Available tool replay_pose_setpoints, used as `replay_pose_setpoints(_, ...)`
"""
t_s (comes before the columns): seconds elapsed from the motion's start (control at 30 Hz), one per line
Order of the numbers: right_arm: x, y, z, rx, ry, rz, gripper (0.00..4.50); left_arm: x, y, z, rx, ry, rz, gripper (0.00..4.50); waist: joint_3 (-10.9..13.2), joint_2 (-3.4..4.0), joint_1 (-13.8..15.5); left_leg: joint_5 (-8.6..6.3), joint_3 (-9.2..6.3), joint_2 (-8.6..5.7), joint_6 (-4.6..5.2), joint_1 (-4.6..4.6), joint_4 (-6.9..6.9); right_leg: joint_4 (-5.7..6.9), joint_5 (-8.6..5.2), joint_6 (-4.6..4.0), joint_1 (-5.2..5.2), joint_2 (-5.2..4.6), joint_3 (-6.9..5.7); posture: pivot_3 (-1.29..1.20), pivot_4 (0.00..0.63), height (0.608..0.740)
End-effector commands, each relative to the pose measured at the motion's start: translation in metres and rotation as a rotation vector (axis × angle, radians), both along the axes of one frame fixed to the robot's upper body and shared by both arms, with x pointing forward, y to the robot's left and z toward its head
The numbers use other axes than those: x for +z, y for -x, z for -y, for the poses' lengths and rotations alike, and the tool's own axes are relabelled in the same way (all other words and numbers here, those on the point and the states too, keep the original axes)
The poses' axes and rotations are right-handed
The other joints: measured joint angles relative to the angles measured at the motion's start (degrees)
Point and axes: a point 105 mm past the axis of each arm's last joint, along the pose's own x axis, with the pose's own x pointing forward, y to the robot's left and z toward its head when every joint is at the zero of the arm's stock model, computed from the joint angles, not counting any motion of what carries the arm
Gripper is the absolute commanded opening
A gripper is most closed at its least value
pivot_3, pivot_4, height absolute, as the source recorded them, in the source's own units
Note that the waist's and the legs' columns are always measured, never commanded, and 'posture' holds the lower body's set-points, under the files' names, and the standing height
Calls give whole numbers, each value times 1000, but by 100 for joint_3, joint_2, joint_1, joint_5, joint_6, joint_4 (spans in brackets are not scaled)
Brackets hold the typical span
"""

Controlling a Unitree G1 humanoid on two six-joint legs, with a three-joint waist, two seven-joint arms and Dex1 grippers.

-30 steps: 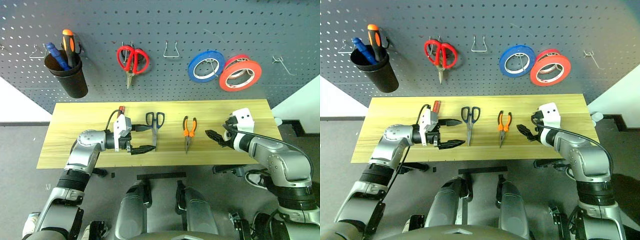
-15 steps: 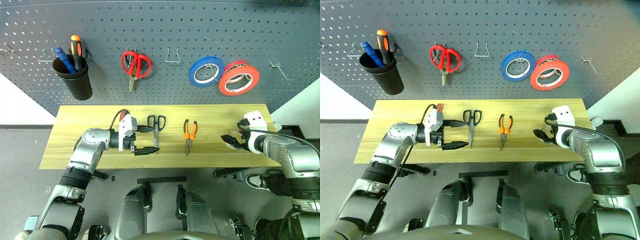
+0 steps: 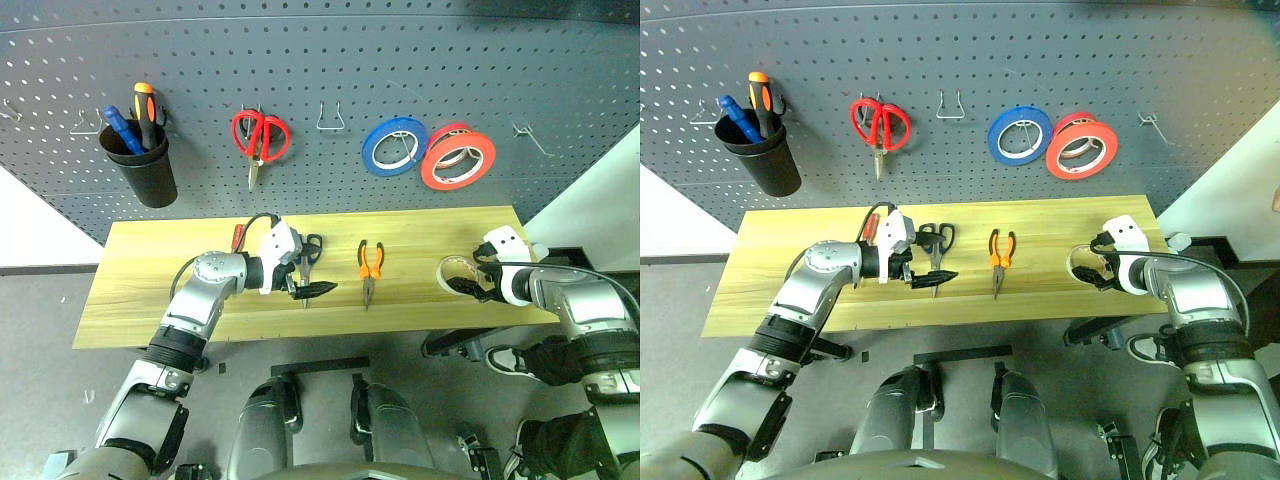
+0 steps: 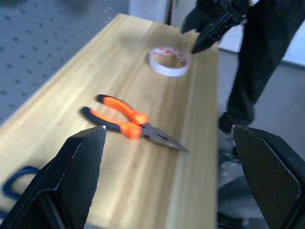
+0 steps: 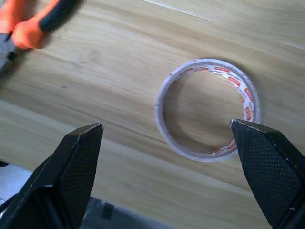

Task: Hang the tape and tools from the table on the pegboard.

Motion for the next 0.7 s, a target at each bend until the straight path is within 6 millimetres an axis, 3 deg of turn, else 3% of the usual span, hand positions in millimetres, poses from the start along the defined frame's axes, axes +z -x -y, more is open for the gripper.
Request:
replay_pose_setpoints(0.03, 5, -6, -5, 25, -8, -2, 4500, 8, -12, -3, 50, -34, 64, 4422, 34, -3, 11, 0, 0, 0, 0, -2, -2, 0, 0, 0, -3, 0, 0, 140, 305, 732)
replay_pose_setpoints(0.2, -2, -11, -8, 39, 9, -27, 4500, 12, -20, -9, 65, -47, 62, 4422, 254, 2, 31, 1, -4, 0, 1, 2, 1, 10, -1, -3, -4, -10, 2, 167, 379, 732)
replay_pose_setpoints(0.37, -9, -14, -9, 46, 24, -59, 4500, 14, -7, -15, -27, -50, 57, 4422, 495, 17, 62, 11, 1, -1, 18, -1, 2, 15, -2, 0, -7, -12, 13, 186, 430, 732)
replay_pose_setpoints(0.5, -12, -19, -11, 60, 46, -58, 4500, 21, 11, -30, -117, -22, 39, 4422, 663, 18, 88, 14, 4, 2, 15, 0, -2, 23, -2, 1, -16, -9, 20, 198, 444, 732)
replay_pose_setpoints(0.7, -12, -27, -10, 62, 64, -67, 4500, 32, 19, -38, -138, 23, 46, 4422, 720, 14, 197, 6, 5, 0, 6, 0, 2, 25, -4, -2, -40, -16, 21, 218, 442, 732)
